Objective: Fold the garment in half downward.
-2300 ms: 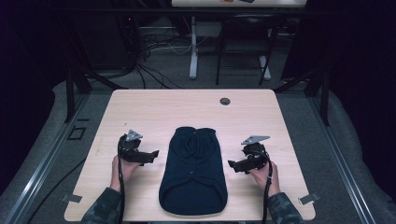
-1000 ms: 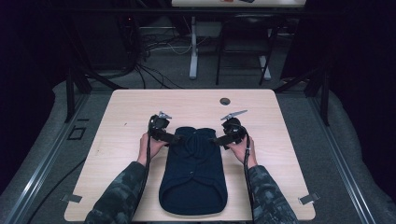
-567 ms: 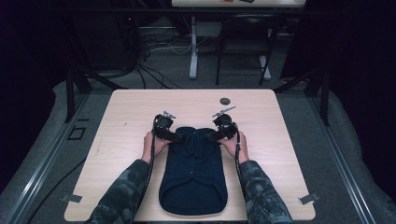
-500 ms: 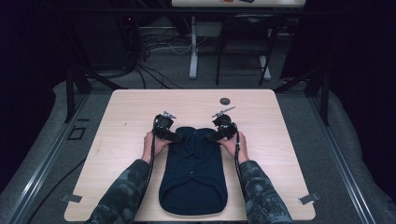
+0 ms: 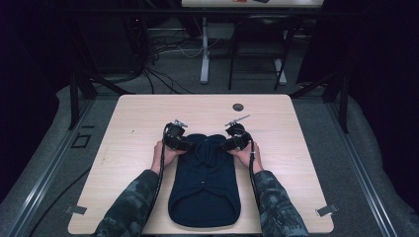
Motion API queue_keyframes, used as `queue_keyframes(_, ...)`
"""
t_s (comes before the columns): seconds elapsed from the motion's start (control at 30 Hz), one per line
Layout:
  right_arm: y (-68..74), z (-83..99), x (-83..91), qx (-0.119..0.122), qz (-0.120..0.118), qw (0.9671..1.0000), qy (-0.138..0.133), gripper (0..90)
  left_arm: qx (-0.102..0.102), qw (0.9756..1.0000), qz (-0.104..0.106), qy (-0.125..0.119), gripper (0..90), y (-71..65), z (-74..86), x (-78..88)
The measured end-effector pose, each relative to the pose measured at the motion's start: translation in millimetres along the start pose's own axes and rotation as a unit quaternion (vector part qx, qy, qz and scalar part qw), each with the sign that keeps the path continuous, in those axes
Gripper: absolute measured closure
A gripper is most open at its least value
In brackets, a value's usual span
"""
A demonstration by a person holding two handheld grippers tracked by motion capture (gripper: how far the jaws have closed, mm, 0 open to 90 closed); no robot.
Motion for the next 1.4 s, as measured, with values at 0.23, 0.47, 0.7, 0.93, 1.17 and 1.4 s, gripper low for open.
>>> queue_keyframes(0.23,2.9,1.2,0.8,0.016,0.014,0.9998,0.007,57.0,-0.004,1.0000,0.007,0.003,61.7,-4.9,0.8,-0.1)
queue_keyframes(0.47,6.9,2.7,1.4,0.030,0.024,0.9992,0.006,65.3,-0.023,0.9996,-0.001,0.016,70.4,-9.8,-0.1,0.5)
queue_keyframes(0.7,10.7,1.6,4.9,0.039,0.040,0.9982,-0.021,71.9,-0.027,0.9995,-0.009,0.012,72.3,-11.9,-2.5,2.8)
queue_keyframes(0.93,16.2,-7.6,25.4,0.049,0.046,0.9954,-0.068,73.8,-0.037,0.9993,0.002,-0.002,71.8,-16.7,-8.7,17.3)
queue_keyframes(1.17,26.5,-14.6,45.2,0.075,0.056,0.9904,-0.102,73.9,-0.040,0.9990,0.019,-0.003,71.6,-20.6,-11.2,37.6)
queue_keyframes(1.4,34.1,-17.9,62.6,0.095,0.059,0.9858,-0.126,73.8,-0.056,0.9981,0.027,-0.008,71.5,-27.8,-14.9,54.7)
Point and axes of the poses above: each handheld gripper's, and its own axes: x roughly backward along the jaws, z roughly out of its underside, y roughly to its left, the point moved 7 cm from there along -x, roughly forward along the jaws, and after that the axes turned 10 degrees about z, right-handed, at the moved point
